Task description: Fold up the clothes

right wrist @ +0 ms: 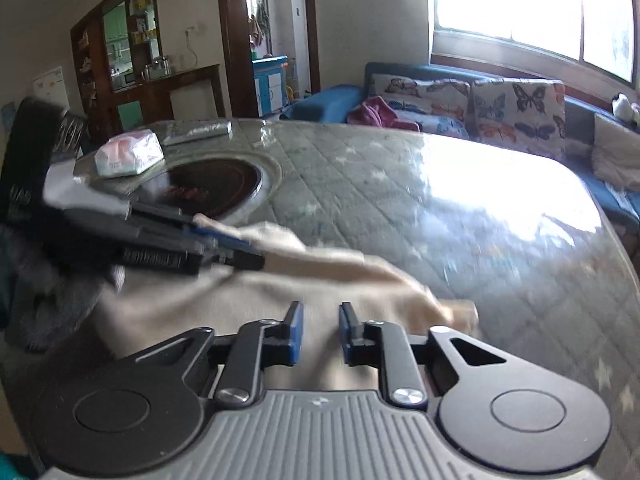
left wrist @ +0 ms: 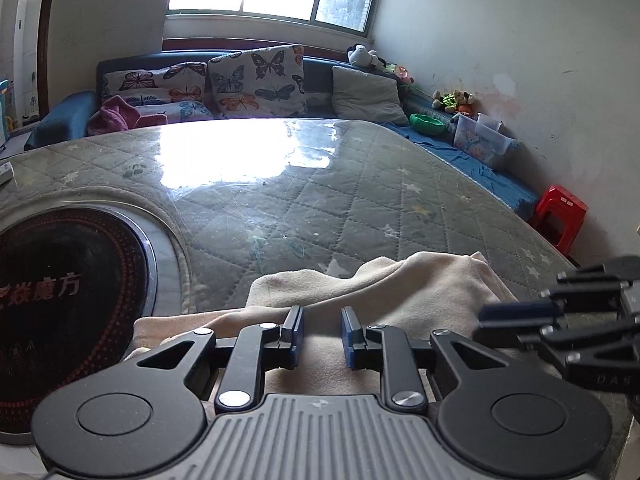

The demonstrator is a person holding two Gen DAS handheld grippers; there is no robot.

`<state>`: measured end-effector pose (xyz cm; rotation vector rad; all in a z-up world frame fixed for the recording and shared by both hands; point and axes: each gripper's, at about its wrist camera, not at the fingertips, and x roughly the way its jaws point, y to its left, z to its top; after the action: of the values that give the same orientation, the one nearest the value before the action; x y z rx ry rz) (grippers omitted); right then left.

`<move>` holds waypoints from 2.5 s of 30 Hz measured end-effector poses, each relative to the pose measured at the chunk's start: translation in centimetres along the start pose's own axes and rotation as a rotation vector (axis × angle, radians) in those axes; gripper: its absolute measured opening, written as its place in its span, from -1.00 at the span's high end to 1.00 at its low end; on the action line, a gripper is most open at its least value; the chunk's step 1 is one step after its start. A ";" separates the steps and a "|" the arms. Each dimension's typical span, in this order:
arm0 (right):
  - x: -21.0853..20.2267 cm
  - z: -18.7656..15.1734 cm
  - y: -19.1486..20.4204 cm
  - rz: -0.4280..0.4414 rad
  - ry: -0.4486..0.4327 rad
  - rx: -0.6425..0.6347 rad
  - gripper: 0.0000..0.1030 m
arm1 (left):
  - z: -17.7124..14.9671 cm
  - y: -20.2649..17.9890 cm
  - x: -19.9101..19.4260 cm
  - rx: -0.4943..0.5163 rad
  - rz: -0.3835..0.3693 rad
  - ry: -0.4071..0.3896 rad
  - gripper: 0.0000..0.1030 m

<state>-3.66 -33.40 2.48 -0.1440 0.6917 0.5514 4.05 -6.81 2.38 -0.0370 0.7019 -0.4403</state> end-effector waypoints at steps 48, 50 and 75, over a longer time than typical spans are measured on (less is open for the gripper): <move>-5.1 -3.1 3.2 0.001 -0.041 -0.046 0.16 | -6.5 -1.5 -9.9 -0.005 0.079 -0.105 0.19; -4.5 -2.7 2.8 0.007 -0.044 -0.029 0.14 | -6.5 -1.1 -9.5 -0.028 0.085 -0.088 0.18; 1.7 0.8 -2.7 -0.021 -0.028 0.089 -0.13 | -4.3 -1.6 -8.1 -0.093 0.181 0.029 -0.42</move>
<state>-0.68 -34.69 1.87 -0.0600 0.6854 0.5009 -4.74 -4.54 4.41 -0.0540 0.7471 -0.2352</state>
